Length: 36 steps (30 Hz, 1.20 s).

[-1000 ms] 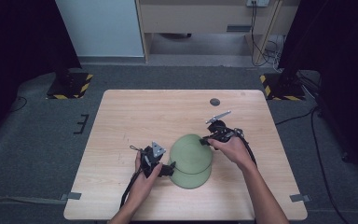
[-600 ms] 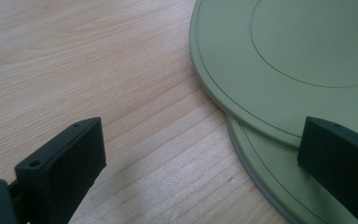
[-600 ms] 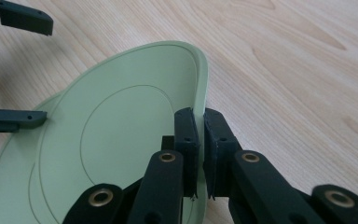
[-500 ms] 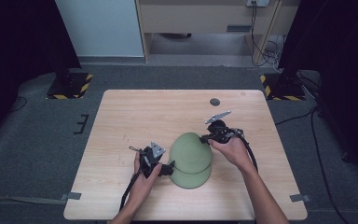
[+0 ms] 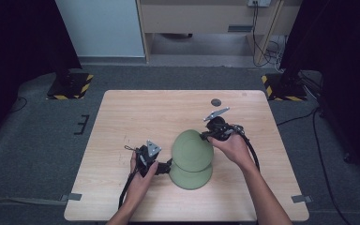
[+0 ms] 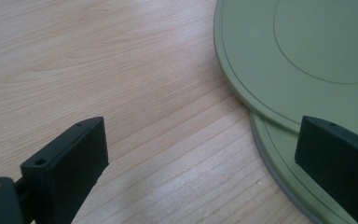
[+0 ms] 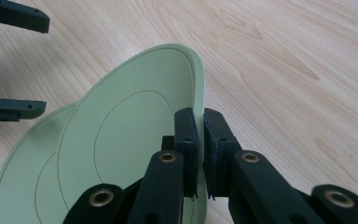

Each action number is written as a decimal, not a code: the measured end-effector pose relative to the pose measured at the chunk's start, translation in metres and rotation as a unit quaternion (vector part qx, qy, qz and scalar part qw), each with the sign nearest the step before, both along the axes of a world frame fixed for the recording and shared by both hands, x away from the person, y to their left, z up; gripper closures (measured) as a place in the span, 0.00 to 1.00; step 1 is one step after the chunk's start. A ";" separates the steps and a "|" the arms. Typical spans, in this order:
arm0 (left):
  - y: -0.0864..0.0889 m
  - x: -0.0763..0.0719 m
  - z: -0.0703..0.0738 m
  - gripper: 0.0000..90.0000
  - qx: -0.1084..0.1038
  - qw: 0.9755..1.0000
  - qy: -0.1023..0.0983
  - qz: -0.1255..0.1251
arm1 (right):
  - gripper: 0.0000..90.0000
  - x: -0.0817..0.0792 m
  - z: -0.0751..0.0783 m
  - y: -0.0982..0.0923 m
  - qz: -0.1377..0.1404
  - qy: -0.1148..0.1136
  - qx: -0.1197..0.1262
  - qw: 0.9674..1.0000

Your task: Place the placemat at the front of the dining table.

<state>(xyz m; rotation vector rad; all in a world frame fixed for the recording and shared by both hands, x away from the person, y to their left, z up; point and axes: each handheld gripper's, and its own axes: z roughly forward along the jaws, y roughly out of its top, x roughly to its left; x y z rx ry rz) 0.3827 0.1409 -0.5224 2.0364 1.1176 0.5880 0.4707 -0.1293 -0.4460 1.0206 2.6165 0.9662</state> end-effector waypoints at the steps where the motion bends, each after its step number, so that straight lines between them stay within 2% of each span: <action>1: 0.001 0.000 0.000 0.02 0.001 1.000 0.000 0.000 | 0.95 0.001 0.001 0.001 0.001 -0.002 -0.004 1.000; 11: 0.011 0.002 0.003 0.02 0.002 1.000 -0.001 0.009 | 0.95 0.003 0.014 0.003 -0.001 -0.015 -0.008 1.000; 22: 0.015 0.004 0.002 0.02 0.002 1.000 0.004 0.009 | 0.95 0.004 0.026 0.001 -0.008 -0.024 0.000 1.000; 36: 0.019 0.004 0.004 0.02 0.005 1.000 0.002 0.013 | 0.95 0.003 0.030 0.001 -0.010 -0.026 0.004 1.000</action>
